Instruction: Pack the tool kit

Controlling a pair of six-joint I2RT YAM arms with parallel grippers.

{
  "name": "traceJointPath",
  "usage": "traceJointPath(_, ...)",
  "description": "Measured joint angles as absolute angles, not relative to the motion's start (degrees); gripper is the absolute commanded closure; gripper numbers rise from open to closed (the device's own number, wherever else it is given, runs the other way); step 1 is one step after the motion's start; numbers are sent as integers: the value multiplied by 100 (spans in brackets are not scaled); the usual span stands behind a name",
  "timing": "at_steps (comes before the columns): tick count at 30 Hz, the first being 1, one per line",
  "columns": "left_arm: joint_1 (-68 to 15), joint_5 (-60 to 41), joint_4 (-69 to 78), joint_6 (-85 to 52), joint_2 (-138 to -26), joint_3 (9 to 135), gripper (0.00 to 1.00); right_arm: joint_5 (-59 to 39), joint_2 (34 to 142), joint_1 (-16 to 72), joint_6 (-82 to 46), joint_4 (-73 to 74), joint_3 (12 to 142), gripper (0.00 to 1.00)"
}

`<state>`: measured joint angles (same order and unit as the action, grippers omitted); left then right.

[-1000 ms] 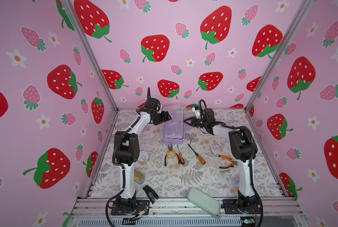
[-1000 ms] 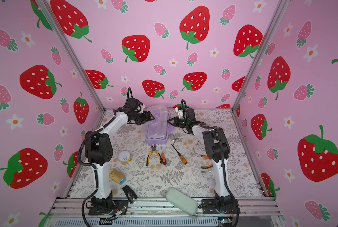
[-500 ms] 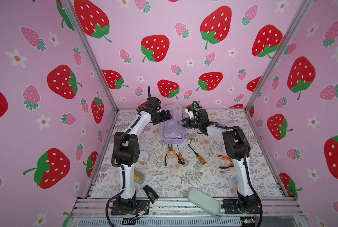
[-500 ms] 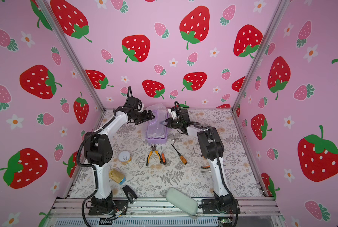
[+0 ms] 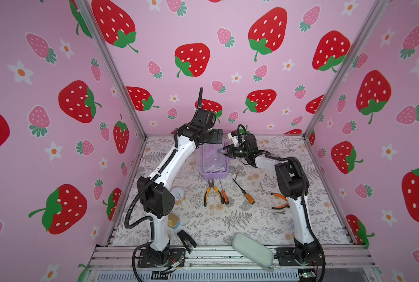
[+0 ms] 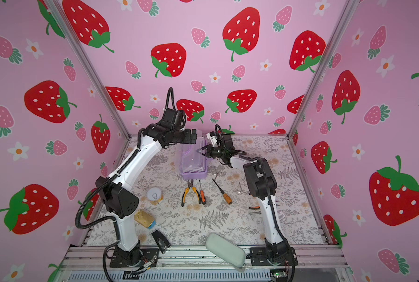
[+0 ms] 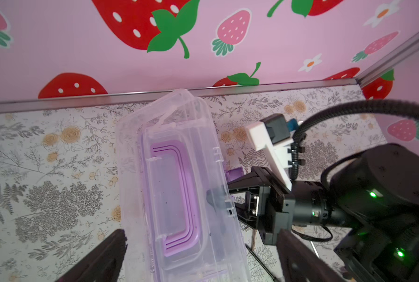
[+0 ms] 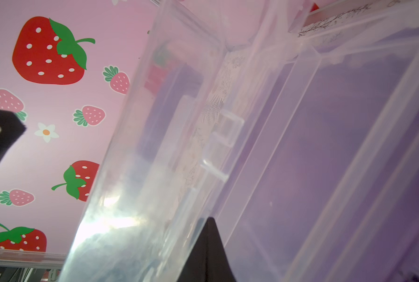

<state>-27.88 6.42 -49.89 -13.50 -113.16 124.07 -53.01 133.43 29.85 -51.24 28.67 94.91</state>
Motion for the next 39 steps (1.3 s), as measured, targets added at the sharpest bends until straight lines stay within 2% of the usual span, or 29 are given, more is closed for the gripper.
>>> traceJointPath(7, -3472, 1369, -6134, -849, -12147, 13137, 1, -5426, 13345, 3033, -5282, 3083, 9546, 100)
traceJointPath(15, -3483, 1706, -6783, -685, -12457, 13172, 1, -5533, 13364, 3046, -5548, 3398, 9546, 100)
traceJointPath(28, -3557, 2204, -6921, -587, -12580, 13301, 3, -5564, 13371, 3081, -5675, 3511, 9546, 100)
traceJointPath(33, -3557, 2209, -6921, -585, -12619, 13301, 16, -5575, 13371, 3081, -5699, 3511, 9546, 100)
traceJointPath(37, -3544, 2235, -6895, -609, -12619, 13299, 19, -5583, 13371, 3081, -5699, 3511, 9546, 100)
traceJointPath(39, -3524, 2239, -6858, -639, -12619, 13288, 26, -5586, 13371, 3081, -5699, 3511, 9546, 100)
